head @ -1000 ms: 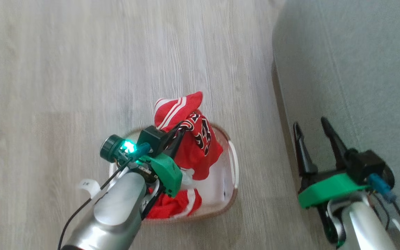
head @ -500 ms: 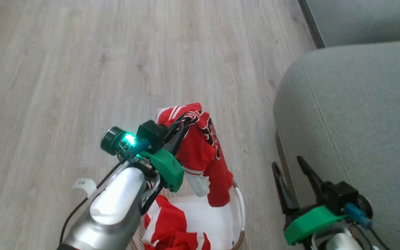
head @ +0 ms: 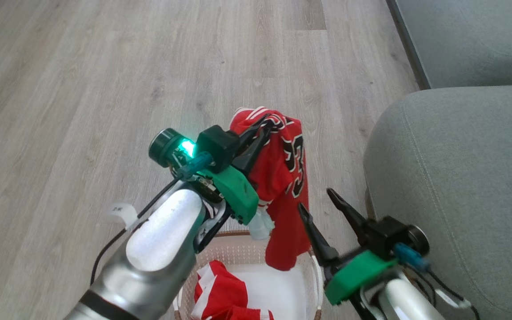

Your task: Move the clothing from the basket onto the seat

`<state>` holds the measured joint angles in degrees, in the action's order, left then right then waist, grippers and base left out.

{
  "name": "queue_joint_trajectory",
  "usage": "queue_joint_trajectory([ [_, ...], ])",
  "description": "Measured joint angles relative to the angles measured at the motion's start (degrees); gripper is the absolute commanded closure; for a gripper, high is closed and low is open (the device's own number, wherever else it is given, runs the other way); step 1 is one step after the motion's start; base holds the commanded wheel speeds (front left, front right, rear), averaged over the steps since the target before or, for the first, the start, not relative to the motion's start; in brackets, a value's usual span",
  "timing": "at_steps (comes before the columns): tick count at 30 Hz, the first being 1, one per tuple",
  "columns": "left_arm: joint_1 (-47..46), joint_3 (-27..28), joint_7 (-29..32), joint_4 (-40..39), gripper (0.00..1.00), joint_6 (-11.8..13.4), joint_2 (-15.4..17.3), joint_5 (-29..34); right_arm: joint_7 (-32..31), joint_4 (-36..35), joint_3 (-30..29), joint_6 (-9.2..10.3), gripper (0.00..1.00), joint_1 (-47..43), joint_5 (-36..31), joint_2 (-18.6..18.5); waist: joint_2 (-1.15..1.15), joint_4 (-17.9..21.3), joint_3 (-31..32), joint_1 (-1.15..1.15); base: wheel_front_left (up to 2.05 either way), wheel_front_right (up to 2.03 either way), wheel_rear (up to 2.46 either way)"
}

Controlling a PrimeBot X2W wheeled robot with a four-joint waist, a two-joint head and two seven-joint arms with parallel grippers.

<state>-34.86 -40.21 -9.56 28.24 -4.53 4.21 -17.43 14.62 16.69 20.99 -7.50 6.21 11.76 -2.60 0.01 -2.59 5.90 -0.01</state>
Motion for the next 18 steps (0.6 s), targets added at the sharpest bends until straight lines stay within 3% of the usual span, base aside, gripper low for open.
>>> queue_joint_trajectory([
  [12, -0.11, -2.43, 1.9, -3.7, 1.0, 0.52, -0.83, -1.18, 0.0, 9.69, 3.04, 0.0, 0.0, 8.81, 2.42, -0.44, 0.0, -1.82, -0.24, 0.0, 0.0, 0.0, 0.0],
  [13, -0.09, -2.52, 1.9, -3.88, 1.0, 0.53, -0.83, -1.18, 0.0, 10.18, 3.23, 0.0, 0.36, 9.16, 2.7, -0.45, 0.0, -1.97, -0.25, 0.0, 0.0, 0.0, 0.0],
  [14, -0.08, -2.6, 1.9, -3.97, 1.0, 0.55, -0.83, -1.2, 0.0, 10.61, 3.45, 0.0, 0.58, 9.54, 3.0, -0.46, 0.0, -2.1, -0.27, 0.0, 0.0, 0.0, 0.0],
  [15, -0.04, -2.64, 1.9, -4.02, 1.0, 0.6, -0.83, -1.47, 0.0, 10.87, 3.55, 0.0, 1.0, 9.87, 3.1, -0.46, 0.0, -2.2, -0.3, 0.0, 0.0, 0.0, 0.0],
  [18, 0.23, -2.55, 1.9, -4.09, 1.0, 1.35, -0.76, -2.09, 0.0, 11.35, 3.49, 0.0, 1.0, 10.73, 3.47, -0.47, -0.01, -2.29, -0.39, 0.0, 0.0, 0.0, 0.0],
])
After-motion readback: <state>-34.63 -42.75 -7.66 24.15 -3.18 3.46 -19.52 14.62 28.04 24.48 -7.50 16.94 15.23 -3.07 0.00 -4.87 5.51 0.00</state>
